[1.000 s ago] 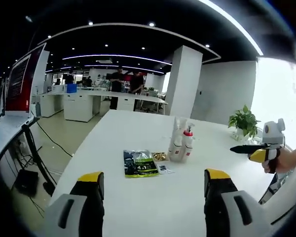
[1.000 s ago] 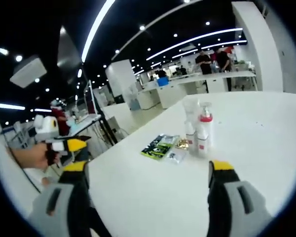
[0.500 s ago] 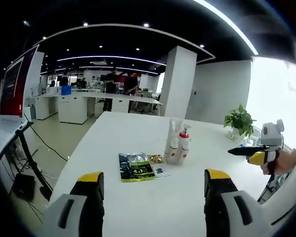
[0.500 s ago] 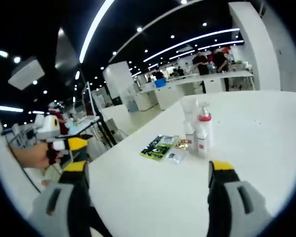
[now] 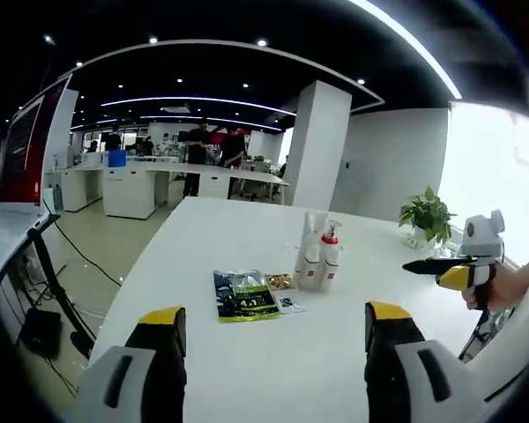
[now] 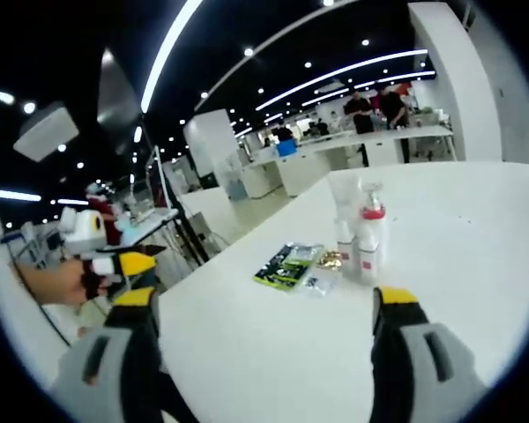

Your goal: Arrange the skincare products in the storage area until every visible bottle or jar stands upright without overlapping.

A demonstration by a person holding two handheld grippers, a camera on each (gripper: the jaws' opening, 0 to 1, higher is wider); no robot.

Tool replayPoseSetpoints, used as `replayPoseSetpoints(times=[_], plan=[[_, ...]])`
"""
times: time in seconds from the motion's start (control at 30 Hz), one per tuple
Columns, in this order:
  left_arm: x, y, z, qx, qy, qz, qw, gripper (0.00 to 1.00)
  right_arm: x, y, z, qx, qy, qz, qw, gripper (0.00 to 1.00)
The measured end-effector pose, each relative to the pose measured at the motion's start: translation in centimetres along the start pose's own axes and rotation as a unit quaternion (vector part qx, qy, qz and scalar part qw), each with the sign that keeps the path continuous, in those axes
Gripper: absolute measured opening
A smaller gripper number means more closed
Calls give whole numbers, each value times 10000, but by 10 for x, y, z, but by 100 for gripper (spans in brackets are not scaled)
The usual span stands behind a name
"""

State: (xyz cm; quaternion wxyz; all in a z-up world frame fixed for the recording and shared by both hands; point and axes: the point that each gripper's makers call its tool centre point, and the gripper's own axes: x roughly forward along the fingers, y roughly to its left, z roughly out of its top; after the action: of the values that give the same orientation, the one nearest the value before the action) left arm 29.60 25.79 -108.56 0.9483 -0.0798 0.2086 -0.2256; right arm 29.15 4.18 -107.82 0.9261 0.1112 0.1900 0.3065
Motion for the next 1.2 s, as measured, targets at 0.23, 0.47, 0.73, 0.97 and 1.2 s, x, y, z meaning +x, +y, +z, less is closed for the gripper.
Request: replayPoseSetpoints(times=[0.23,0.47,0.73,0.97,1.2], plan=[[3,-1,5,89,-67,-52,9999,86,-13,-10,-1,-20,-75,-191,9998,99],[14,1,-14,106,101,-61,9999,86,-26,-28,-4,39,-112,-460,9989,99],[25,-11,-45,132,492,-143,9986,85,-35,-30,-16,183,-66,-535,9984,99],[12,-11,-42,-76,321,-41,9994,85,-25,-21,-25,135,181,-329,9992,99],[7,-7,-35,6,300,76,9995,85,-24,-21,-16,100,-42,-237,9997,99]])
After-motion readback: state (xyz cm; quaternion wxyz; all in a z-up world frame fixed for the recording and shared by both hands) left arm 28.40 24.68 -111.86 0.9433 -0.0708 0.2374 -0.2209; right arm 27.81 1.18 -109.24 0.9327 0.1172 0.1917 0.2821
